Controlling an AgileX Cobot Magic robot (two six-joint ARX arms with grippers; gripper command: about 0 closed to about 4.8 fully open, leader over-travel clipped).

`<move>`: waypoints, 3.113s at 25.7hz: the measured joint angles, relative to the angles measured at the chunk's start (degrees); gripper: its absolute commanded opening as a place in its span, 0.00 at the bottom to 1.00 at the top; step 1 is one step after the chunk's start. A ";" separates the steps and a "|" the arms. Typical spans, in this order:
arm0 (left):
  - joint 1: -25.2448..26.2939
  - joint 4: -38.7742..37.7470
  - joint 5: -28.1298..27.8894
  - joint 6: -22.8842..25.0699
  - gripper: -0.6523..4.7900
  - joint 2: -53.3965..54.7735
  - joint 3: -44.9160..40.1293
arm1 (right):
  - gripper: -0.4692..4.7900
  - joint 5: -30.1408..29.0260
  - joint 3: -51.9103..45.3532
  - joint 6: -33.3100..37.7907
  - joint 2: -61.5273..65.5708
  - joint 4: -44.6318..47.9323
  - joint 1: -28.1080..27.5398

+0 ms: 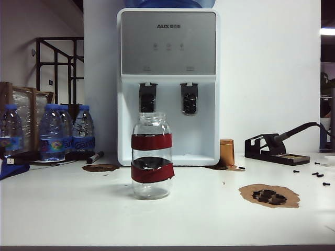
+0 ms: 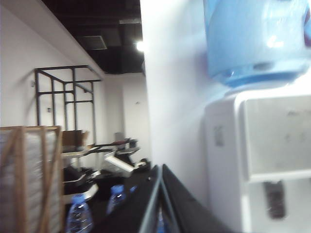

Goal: Pick up the water bottle with two loops of red belts, then reach the front water dispenser and gently press the gray-black baffle horizontally to get a little water.

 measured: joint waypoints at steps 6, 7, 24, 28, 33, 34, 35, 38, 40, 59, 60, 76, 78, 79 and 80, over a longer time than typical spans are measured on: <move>0.00 0.24 2.19 -1.66 0.11 8.35 6.51 | 0.08 -1.36 6.60 1.38 0.04 -7.32 -0.02; 0.00 0.37 2.27 -1.92 0.11 11.17 8.87 | 0.08 -1.33 8.39 0.76 0.04 -8.76 0.00; 0.02 21.94 56.98 -5.22 1.00 76.00 28.20 | 0.08 -2.86 21.99 -10.27 7.82 -24.61 0.00; 0.00 21.77 63.17 3.67 1.00 87.12 28.20 | 0.08 -3.21 22.51 -11.91 9.60 -26.56 0.00; -0.20 22.36 72.63 12.61 1.00 101.68 28.17 | 0.08 -3.26 24.33 -13.38 11.34 -27.08 0.00; -0.66 22.43 73.24 13.66 1.00 103.23 28.17 | 0.08 -3.23 24.81 -13.64 11.76 -27.10 0.00; -1.25 22.56 73.61 14.36 1.00 104.24 28.17 | 0.08 -3.21 25.29 -13.81 12.11 -27.15 0.00; -5.25 23.80 73.77 19.47 1.00 108.21 28.17 | 0.08 -2.84 27.93 -14.78 13.64 -27.32 0.02; -7.93 25.33 72.37 20.24 1.00 108.98 28.17 | 0.08 -2.36 28.72 -15.28 14.14 -27.06 0.02; -20.57 38.21 46.21 20.61 1.00 117.66 31.56 | 0.08 0.39 28.89 -18.36 17.38 -29.66 0.04; -21.27 38.29 44.19 20.63 1.00 119.56 33.29 | 0.08 0.39 28.89 -18.49 17.38 -29.51 0.02; -22.14 41.20 39.10 20.59 0.11 122.99 37.16 | 0.08 4.24 28.89 -18.73 17.35 -26.97 0.02; -22.14 41.53 37.55 20.59 0.11 122.99 37.16 | 0.08 4.48 28.89 -18.73 17.38 -26.67 0.02; -22.14 41.75 36.41 20.59 0.11 122.99 37.18 | 0.08 4.48 28.89 -18.73 17.38 -26.53 0.02; -22.14 41.81 34.97 20.57 0.11 122.99 37.46 | 0.08 4.48 28.89 -18.73 17.38 -26.43 0.02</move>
